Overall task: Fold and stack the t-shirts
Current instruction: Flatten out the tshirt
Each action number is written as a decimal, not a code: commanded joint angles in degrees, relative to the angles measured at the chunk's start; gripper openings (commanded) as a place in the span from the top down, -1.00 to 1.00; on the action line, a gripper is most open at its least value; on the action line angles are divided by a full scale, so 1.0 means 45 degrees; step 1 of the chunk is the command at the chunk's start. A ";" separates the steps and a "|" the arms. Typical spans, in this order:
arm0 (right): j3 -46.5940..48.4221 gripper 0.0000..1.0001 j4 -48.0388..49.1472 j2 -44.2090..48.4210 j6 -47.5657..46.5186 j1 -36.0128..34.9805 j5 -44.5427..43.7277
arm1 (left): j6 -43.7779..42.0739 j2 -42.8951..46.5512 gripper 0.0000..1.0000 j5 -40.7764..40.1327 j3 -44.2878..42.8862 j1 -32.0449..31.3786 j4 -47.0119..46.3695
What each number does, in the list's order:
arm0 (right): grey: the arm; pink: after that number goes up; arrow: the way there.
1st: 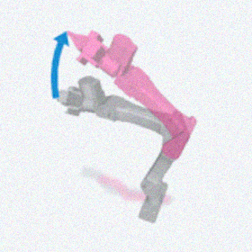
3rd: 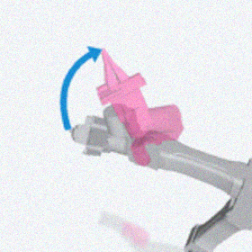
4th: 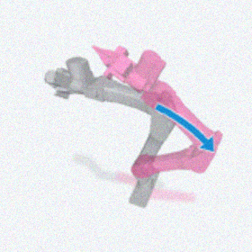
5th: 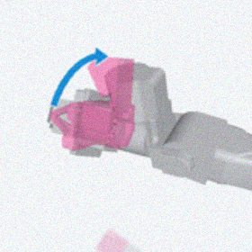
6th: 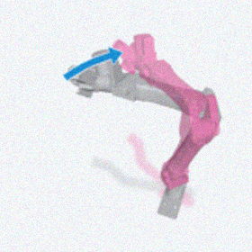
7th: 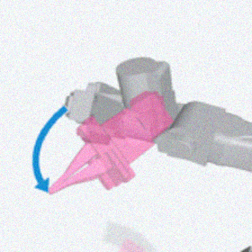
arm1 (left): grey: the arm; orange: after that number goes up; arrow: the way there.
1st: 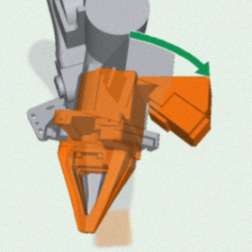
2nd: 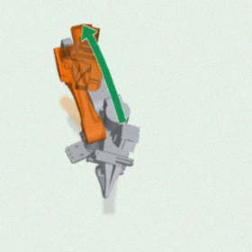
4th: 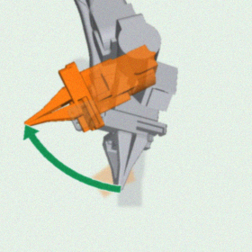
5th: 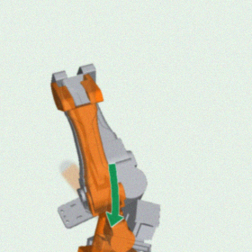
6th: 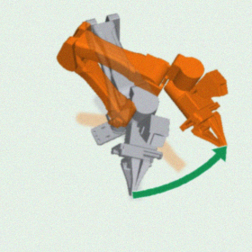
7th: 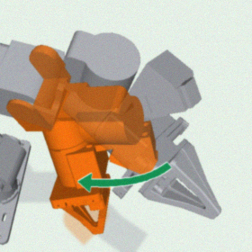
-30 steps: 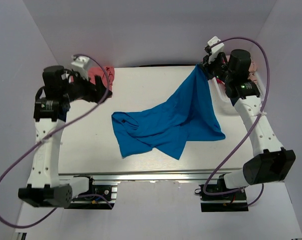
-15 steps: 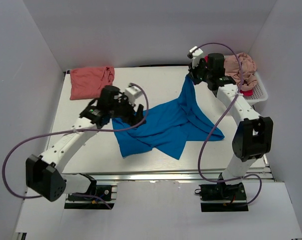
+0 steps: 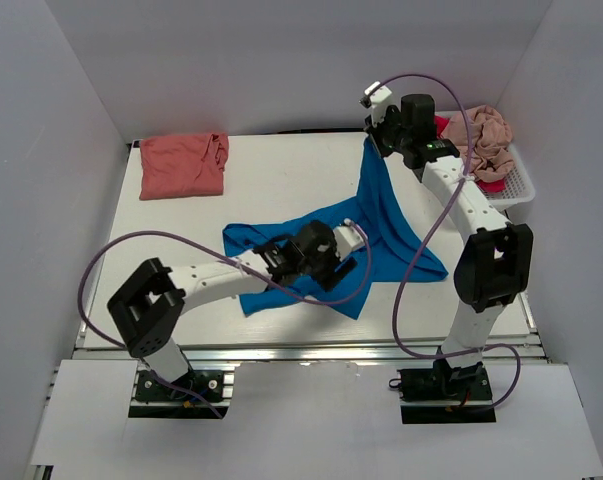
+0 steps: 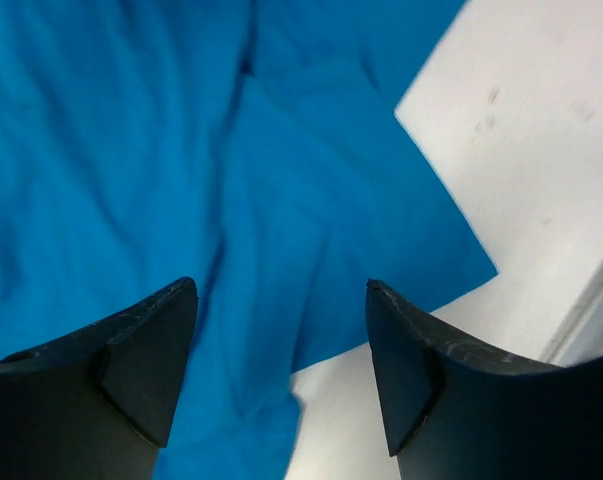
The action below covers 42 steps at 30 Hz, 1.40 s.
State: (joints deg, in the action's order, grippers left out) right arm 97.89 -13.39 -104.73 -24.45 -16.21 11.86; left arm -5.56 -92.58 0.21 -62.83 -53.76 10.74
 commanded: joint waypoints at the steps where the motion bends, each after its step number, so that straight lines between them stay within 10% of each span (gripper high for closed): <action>1: 0.0728 1.00 -0.0052 -0.0165 0.0003 -0.0012 -0.0115 | -0.0326 -0.0481 -0.54 -0.2715 0.0776 -0.0824 -0.1330; 22: 0.0474 1.00 0.0357 -0.0517 -0.0349 -0.0031 -0.0545 | 0.1685 -0.3588 -0.42 -0.5593 -0.1585 -0.5006 -0.0122; 42: 0.0162 1.00 0.0611 0.0167 -0.0388 0.0008 -0.0721 | 0.2330 -0.3959 -0.40 -0.4851 -0.0745 -0.4870 -0.0551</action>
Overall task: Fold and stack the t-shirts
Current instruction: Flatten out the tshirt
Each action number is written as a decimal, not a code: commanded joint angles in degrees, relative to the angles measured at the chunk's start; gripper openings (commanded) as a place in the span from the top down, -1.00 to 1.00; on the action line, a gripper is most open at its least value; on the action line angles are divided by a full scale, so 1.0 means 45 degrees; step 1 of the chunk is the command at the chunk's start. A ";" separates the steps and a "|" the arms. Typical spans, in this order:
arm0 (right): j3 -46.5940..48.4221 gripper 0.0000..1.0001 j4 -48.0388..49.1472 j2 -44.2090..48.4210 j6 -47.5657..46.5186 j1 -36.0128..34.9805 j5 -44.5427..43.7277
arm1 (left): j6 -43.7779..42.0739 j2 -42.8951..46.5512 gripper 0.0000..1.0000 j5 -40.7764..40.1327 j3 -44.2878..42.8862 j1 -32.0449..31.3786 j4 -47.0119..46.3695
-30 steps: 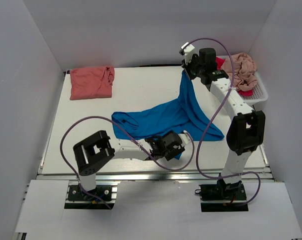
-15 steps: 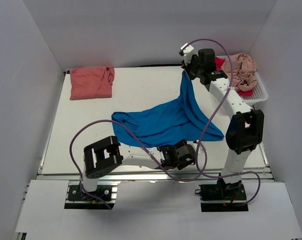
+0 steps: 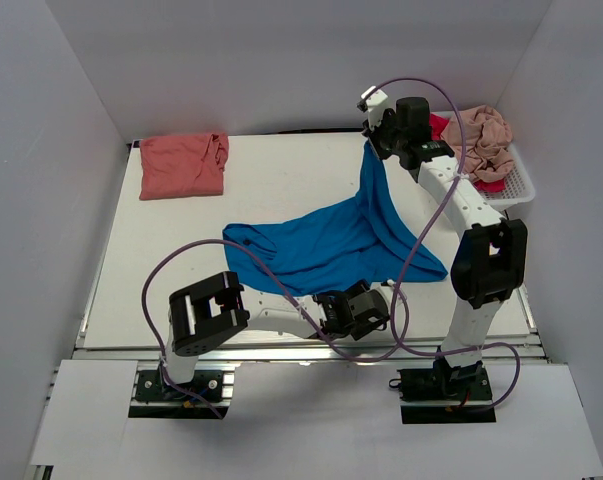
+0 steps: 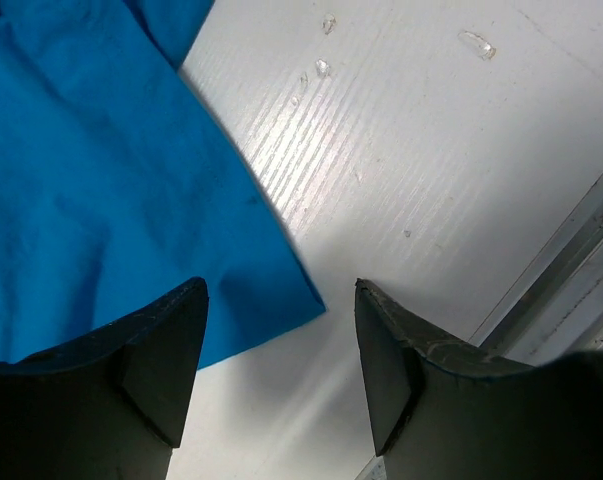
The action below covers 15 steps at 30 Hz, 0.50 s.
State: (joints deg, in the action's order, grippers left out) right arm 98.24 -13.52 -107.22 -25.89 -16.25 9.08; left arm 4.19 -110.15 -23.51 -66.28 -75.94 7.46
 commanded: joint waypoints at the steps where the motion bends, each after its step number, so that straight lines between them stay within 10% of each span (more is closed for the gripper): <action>1: 0.0084 1.00 0.0621 0.0760 -0.0067 0.0018 -0.0085 | 0.0164 -0.0073 -0.41 0.0458 0.0003 0.0060 0.0177; 5: 0.0006 1.00 0.0621 0.0935 -0.0086 0.0018 -0.0045 | 0.0105 -0.0074 -0.14 0.0809 0.0003 0.0138 0.0216; 8: -0.0150 1.00 0.0680 0.1130 -0.0145 0.0056 -0.0045 | 0.0163 -0.0035 1.00 0.0772 0.0080 0.0215 0.0236; 15: -0.0637 1.00 0.0680 0.1697 -0.0282 0.0232 -0.0045 | -0.0284 0.0433 1.00 0.0790 0.0218 0.0975 0.0333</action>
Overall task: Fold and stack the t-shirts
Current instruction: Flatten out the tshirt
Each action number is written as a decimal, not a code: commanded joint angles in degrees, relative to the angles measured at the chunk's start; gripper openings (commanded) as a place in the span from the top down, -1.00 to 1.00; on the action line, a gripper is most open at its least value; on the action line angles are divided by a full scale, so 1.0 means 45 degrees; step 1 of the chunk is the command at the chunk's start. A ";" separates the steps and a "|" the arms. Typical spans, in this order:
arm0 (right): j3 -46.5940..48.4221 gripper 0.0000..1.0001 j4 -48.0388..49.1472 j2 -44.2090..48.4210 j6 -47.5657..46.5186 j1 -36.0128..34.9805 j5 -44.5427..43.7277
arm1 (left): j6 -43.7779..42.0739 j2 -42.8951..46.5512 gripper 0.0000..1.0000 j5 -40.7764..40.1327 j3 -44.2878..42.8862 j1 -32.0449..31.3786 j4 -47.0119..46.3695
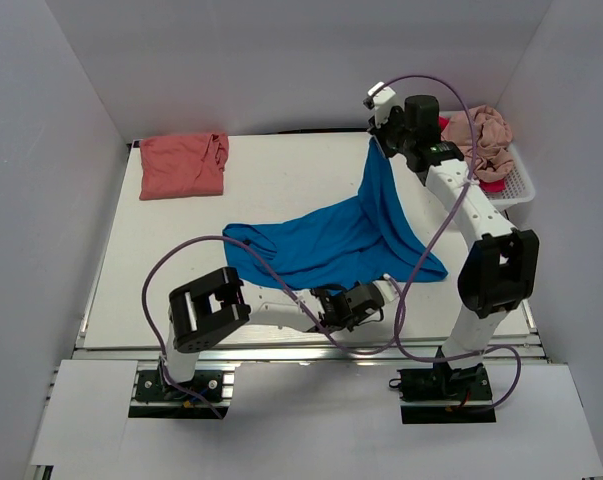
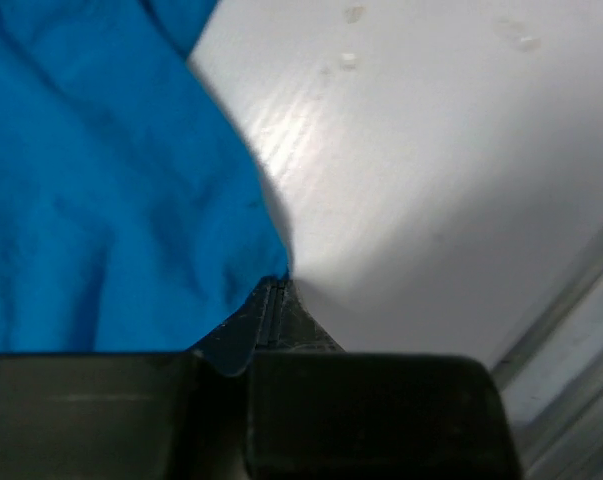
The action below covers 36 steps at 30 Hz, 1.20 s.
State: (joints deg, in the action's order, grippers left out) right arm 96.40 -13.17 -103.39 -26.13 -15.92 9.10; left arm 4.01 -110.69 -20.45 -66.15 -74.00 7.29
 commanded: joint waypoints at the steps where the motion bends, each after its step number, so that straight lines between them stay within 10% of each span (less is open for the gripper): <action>1: -0.0347 1.00 0.0602 0.0944 -0.0248 0.0217 0.0008 | -0.0401 0.0865 1.00 -0.0083 0.0111 0.0797 0.0430; 15: -0.1559 1.00 0.0154 0.3424 -0.0209 0.2052 0.0652 | -0.4033 0.7172 1.00 -0.0454 -0.6253 1.1552 0.3808; 28: 0.0236 1.00 -0.1623 0.5769 -0.0189 0.3909 0.1062 | -0.6670 0.9169 1.00 -0.3423 -0.8170 1.2166 0.4476; 36: 0.3472 1.00 -0.2970 0.3394 -0.0092 0.4612 0.1198 | -0.7452 0.7746 1.00 -0.3718 -0.8814 1.2498 0.3615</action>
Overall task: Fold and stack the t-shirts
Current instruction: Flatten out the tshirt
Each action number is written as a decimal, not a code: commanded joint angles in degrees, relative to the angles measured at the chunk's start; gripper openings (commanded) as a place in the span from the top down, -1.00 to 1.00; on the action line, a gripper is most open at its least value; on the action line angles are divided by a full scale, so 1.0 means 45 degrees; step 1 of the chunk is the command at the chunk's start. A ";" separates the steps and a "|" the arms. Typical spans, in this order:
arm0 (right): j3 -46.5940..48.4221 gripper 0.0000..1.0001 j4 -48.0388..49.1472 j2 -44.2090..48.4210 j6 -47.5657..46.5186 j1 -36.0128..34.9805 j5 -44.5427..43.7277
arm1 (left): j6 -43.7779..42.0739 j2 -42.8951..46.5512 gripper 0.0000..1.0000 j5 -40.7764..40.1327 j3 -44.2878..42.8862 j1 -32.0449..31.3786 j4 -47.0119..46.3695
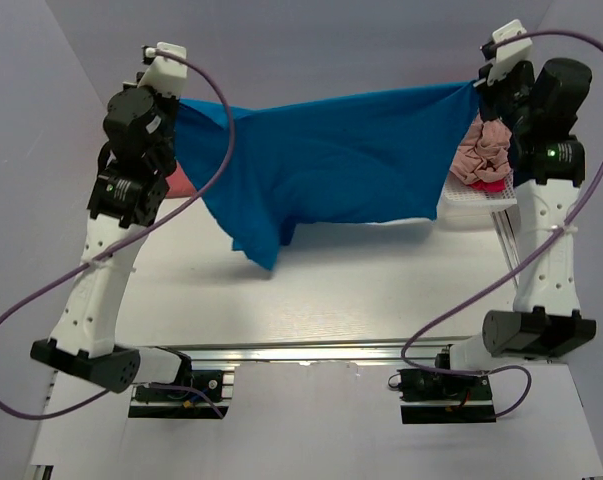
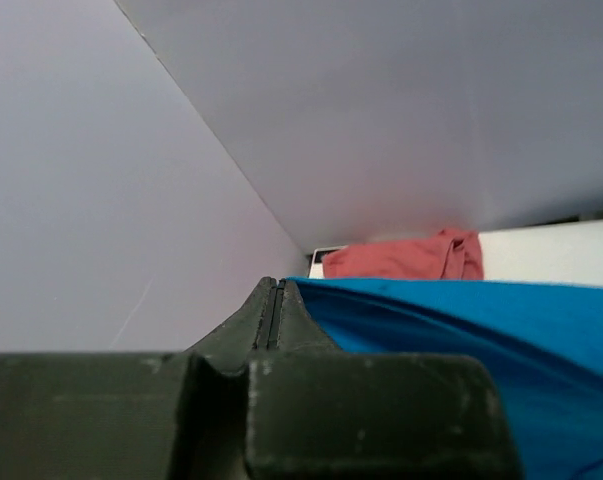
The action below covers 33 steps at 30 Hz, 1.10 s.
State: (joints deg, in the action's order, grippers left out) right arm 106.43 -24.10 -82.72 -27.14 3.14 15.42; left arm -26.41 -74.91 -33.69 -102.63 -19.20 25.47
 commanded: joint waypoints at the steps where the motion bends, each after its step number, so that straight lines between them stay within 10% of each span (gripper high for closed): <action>1: 0.1599 1.00 -0.0756 -0.1633 0.0132 0.0416 -0.0146 | -0.0673 -0.0536 1.00 -0.0736 -0.1212 0.0631 -0.0407; 12: 0.6149 1.00 -0.0309 -0.6732 0.1342 0.0436 0.0889 | -0.0437 -0.9854 1.00 0.0010 -1.0399 0.2997 -0.0629; 33: 0.2505 1.00 0.2562 0.0664 0.3374 0.0416 0.2763 | 0.0889 -0.2363 0.97 0.1452 -0.7061 0.3154 -0.3357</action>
State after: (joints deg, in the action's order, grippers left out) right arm 122.41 -13.21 -79.83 -12.78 4.16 27.49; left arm -22.61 -90.35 -26.33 -138.32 -5.87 10.22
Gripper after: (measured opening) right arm 0.009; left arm 0.019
